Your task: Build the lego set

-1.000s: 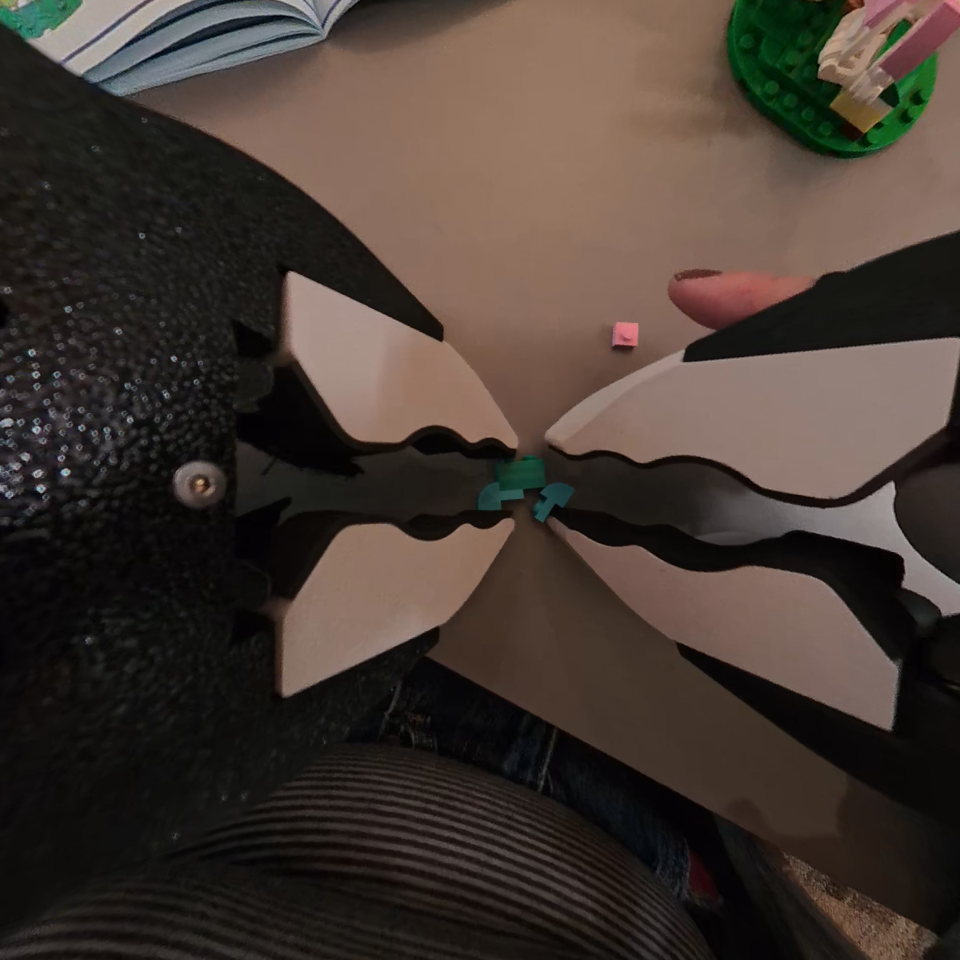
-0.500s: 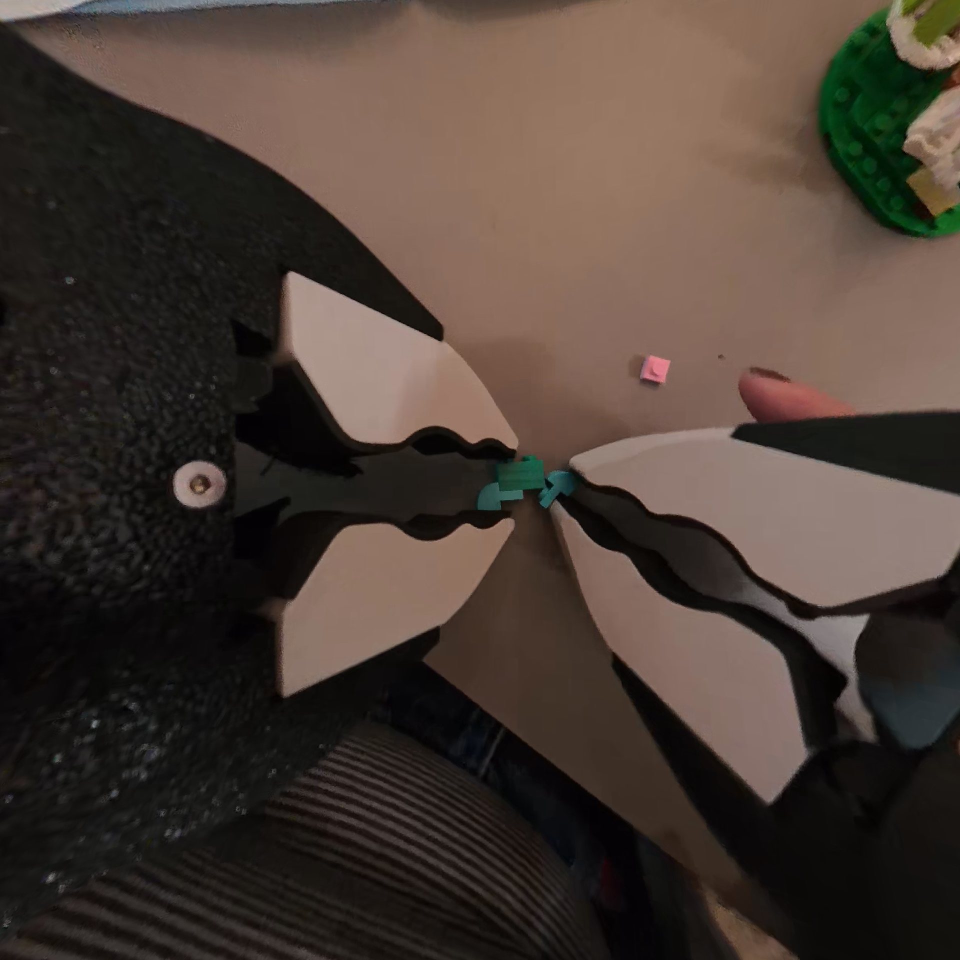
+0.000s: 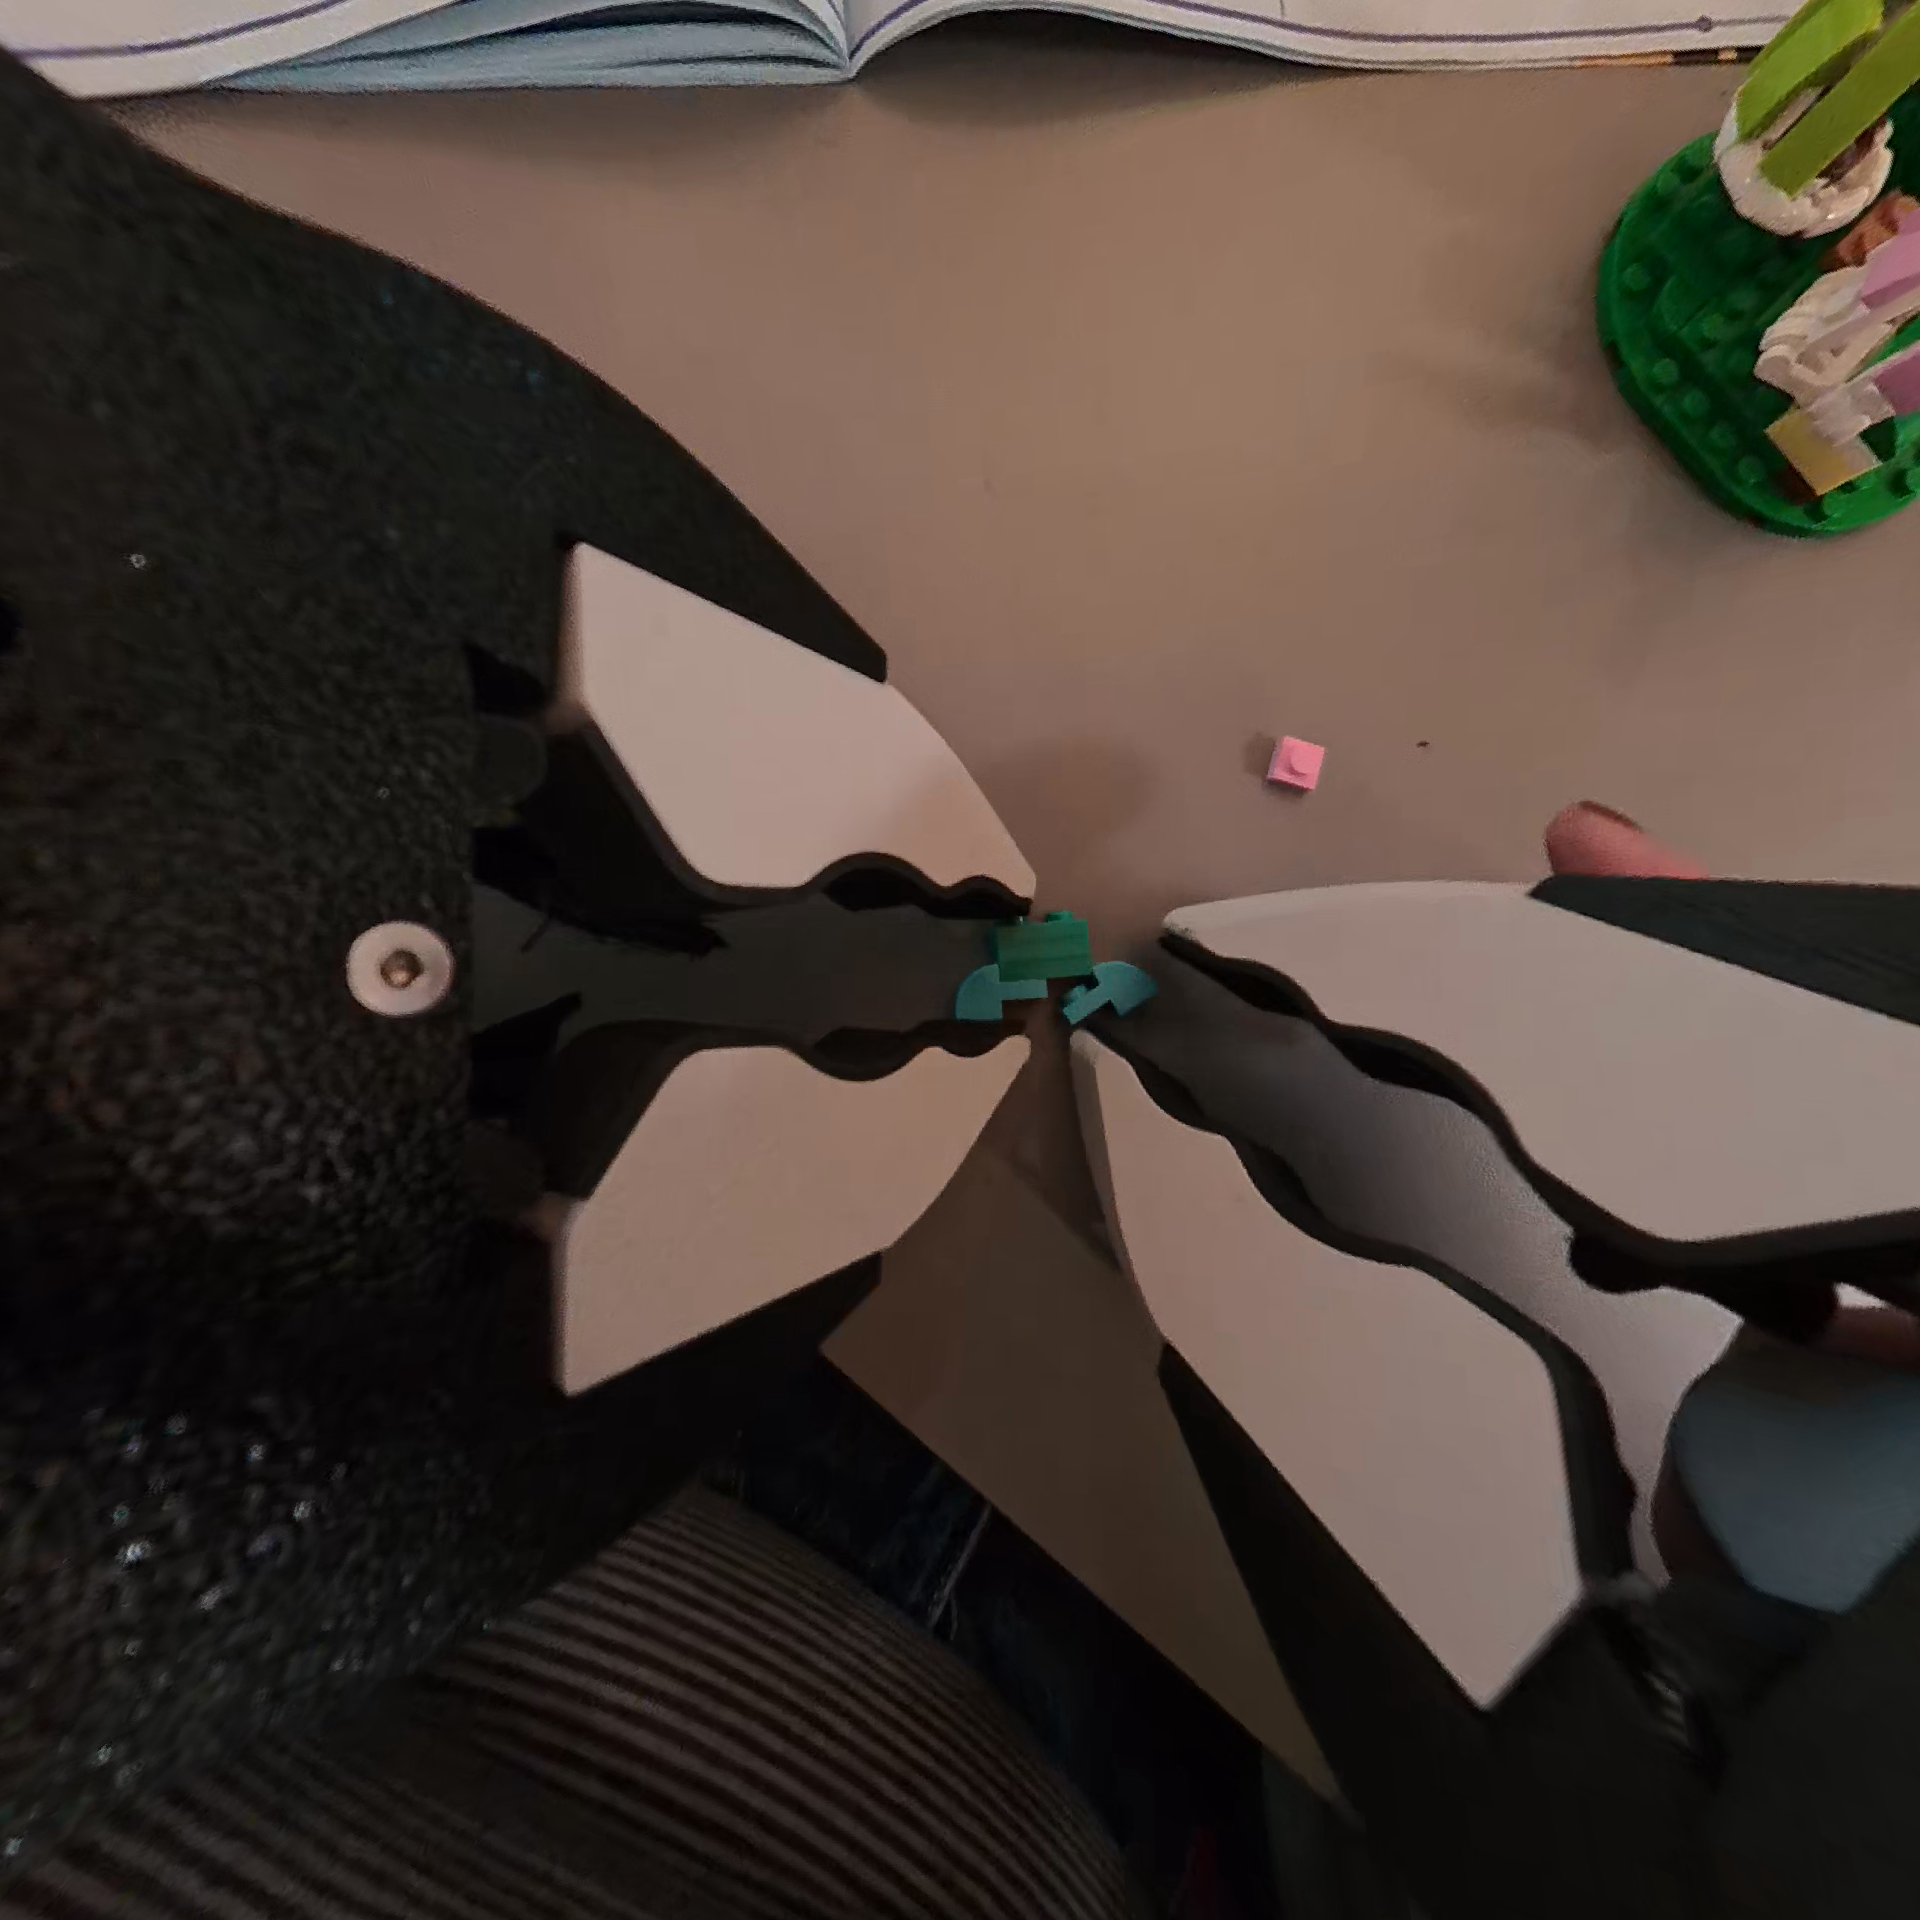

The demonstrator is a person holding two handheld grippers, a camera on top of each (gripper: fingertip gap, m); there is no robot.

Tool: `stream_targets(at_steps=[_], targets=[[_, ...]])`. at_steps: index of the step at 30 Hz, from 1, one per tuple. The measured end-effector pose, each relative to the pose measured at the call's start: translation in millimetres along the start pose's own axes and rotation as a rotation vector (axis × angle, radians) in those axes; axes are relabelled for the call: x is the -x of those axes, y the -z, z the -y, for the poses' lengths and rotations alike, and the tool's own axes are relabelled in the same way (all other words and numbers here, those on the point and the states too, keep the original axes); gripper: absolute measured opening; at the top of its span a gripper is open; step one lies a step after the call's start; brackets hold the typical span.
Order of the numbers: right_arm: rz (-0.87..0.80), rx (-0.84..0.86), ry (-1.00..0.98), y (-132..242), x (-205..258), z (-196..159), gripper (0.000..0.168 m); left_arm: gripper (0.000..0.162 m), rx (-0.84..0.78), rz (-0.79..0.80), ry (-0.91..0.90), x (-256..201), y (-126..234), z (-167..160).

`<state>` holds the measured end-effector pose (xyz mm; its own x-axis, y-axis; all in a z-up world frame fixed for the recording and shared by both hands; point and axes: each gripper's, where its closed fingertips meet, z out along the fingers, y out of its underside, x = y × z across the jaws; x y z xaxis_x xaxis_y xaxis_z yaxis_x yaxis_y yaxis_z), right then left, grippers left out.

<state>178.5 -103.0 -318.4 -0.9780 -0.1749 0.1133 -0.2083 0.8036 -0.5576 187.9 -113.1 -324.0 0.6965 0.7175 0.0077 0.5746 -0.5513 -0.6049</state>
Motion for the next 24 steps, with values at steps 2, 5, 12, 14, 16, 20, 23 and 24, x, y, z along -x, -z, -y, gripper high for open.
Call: stream_targets(at_steps=[2, 5, 12, 14, 16, 20, 23, 24], targets=[[0.008, -0.017, 0.023, 2.7, -2.7, 0.7, 0.018, 0.018, 0.000, 0.001, -0.005, 0.0, 0.1, 0.1], [0.020, -0.013, 0.038, 3.6, -8.0, -2.1, 0.018, 0.018, -0.005, -0.003, 0.003, 0.0, -0.2, 0.2], [0.027, -0.011, 0.019, 2.5, -8.4, -1.8, 0.017, 0.018, -0.010, 0.010, 0.019, 1.7, -0.9, 1.3], [0.030, -0.013, 0.017, 2.5, -7.2, -1.7, 0.017, 0.018, -0.011, 0.016, 0.016, 2.1, -1.1, 1.7], [0.037, -0.017, 0.024, 2.9, -6.6, -1.4, 0.017, 0.018, -0.013, 0.018, 0.013, 2.0, -1.3, 2.1], [0.071, -0.065, 0.196, 6.1, -3.4, 3.5, 0.029, 0.018, -0.020, 0.008, -0.003, 1.5, -1.6, 2.6], [0.110, -0.077, 0.340, 2.1, -2.2, 3.6, 0.032, 0.018, -0.028, -0.011, -0.024, 0.6, -2.0, 3.1], [0.130, -0.077, 0.356, 0.1, -2.5, 3.6, 0.033, 0.018, -0.030, -0.019, -0.025, 0.4, -2.1, 3.2]])
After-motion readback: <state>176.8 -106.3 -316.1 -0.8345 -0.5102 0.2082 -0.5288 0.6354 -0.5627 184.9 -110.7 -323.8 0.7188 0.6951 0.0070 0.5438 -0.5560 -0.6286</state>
